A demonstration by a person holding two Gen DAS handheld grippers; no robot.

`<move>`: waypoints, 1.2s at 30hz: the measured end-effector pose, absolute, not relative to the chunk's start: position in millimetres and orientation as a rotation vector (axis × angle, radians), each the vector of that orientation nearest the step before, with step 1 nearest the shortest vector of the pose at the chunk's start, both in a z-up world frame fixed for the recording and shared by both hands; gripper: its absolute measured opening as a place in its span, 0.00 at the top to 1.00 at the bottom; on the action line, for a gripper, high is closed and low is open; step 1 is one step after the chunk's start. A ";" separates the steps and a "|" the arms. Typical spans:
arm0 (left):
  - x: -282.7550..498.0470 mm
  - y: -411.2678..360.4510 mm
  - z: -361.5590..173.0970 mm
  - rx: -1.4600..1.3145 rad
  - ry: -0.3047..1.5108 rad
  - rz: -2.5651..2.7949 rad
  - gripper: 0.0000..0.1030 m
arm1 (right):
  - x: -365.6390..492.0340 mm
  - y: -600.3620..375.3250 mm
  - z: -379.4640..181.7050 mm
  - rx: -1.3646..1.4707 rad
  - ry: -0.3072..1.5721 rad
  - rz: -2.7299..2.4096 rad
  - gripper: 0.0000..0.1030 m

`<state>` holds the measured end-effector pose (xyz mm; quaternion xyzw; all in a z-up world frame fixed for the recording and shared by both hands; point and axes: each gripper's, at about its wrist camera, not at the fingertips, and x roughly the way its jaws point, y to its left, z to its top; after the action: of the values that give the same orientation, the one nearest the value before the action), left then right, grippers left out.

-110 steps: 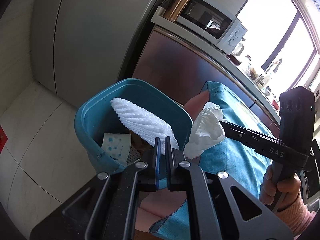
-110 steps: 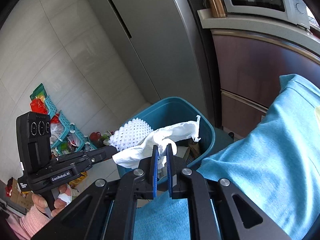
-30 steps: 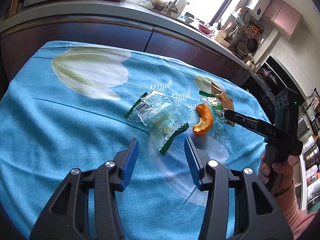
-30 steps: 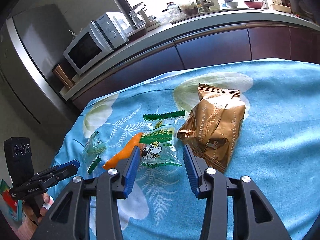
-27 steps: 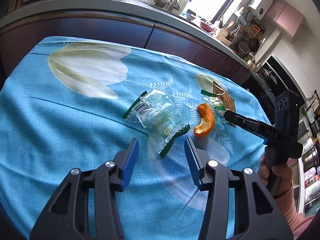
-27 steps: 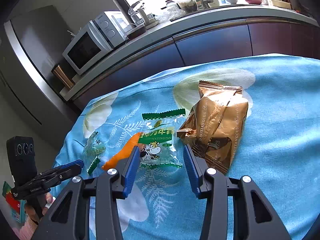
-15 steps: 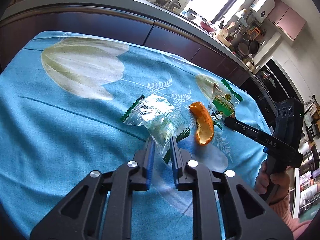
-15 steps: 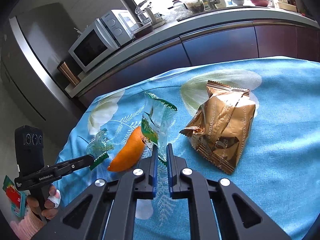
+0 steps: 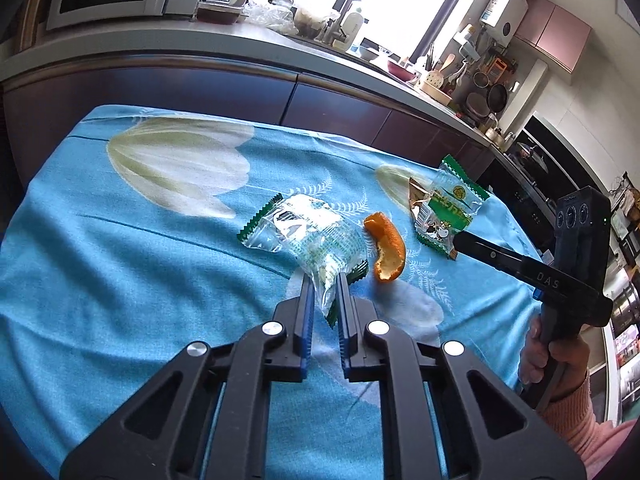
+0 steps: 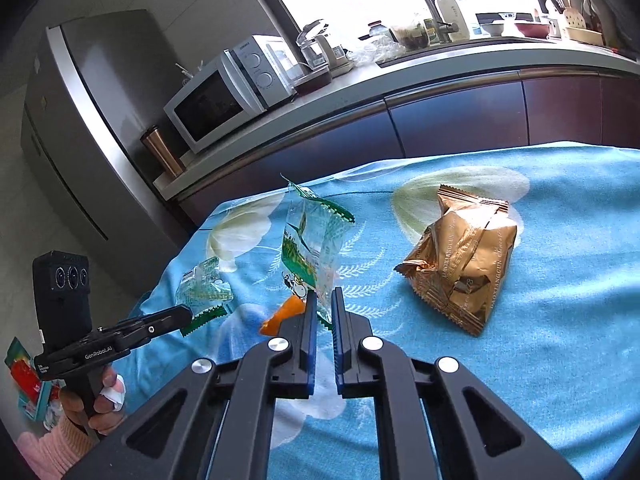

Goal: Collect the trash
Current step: 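Grasp the clear wrapper with the left tool while the right tool grasps the green wrapper, then carry the clear and green wrappers over to the teal bin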

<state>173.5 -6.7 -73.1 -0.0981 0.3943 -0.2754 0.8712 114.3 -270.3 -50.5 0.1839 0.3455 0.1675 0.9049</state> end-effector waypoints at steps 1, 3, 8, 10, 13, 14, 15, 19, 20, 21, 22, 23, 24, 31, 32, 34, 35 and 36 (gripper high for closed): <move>170.3 -2.3 -71.0 -0.204 0.818 -0.578 0.89 | 112.8 -267.8 -49.2 0.377 0.711 0.353 0.94; 163.7 3.1 -67.3 -0.206 0.811 -0.574 0.89 | 109.6 -263.0 -47.2 0.372 0.706 0.367 0.94; 146.1 17.9 -60.8 -0.208 0.792 -0.565 0.89 | 104.3 -249.1 -43.8 0.365 0.698 0.403 0.94; 139.3 23.2 -59.0 -0.211 0.785 -0.562 0.89 | 102.5 -242.3 -43.5 0.358 0.699 0.419 0.94; 132.3 35.4 -56.5 -0.221 0.774 -0.556 0.90 | 99.1 -232.2 -43.1 0.347 0.701 0.438 0.94; 130.4 38.6 -56.2 -0.220 0.770 -0.553 0.89 | 97.7 -229.4 -43.3 0.347 0.701 0.446 0.94; 128.9 41.9 -55.2 -0.224 0.766 -0.548 0.90 | 96.5 -226.7 -43.0 0.345 0.700 0.452 0.94; 118.3 55.5 -51.8 -0.242 0.749 -0.528 0.89 | 94.1 -217.7 -41.2 0.343 0.700 0.476 0.94; 115.7 59.1 -51.1 -0.245 0.746 -0.524 0.90 | 93.7 -215.2 -40.8 0.340 0.700 0.482 0.94; 113.2 62.6 -50.8 -0.247 0.744 -0.519 0.90 | 93.1 -212.6 -40.3 0.339 0.701 0.487 0.94; 112.7 65.0 -50.5 -0.250 0.743 -0.517 0.90 | 92.5 -209.8 -39.8 0.339 0.701 0.492 0.94; 110.4 68.3 -50.3 -0.253 0.742 -0.514 0.90 | 91.7 -206.9 -39.5 0.338 0.701 0.498 0.94; 107.9 71.4 -49.9 -0.253 0.740 -0.509 0.90 | 90.6 -204.7 -39.2 0.336 0.701 0.502 0.94; 93.8 88.7 -51.7 -0.267 0.735 -0.485 0.90 | 85.3 -187.5 -39.2 0.329 0.706 0.542 0.94; 91.9 89.9 -52.2 -0.268 0.735 -0.480 0.90 | 85.0 -185.2 -39.7 0.329 0.708 0.546 0.94; 88.0 95.8 -52.7 -0.273 0.733 -0.472 0.90 | 84.6 -180.7 -40.2 0.327 0.711 0.558 0.94; 85.8 98.2 -52.6 -0.275 0.732 -0.468 0.90 | 84.0 -177.7 -40.2 0.325 0.712 0.562 0.94; 85.4 101.0 -52.6 -0.278 0.733 -0.465 0.90 | 83.7 -175.5 -40.2 0.324 0.713 0.568 0.94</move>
<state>85.4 101.0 -52.6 -0.1340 0.3537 -0.2247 0.8980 83.7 -175.5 -40.2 0.1558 0.3428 0.2730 0.8853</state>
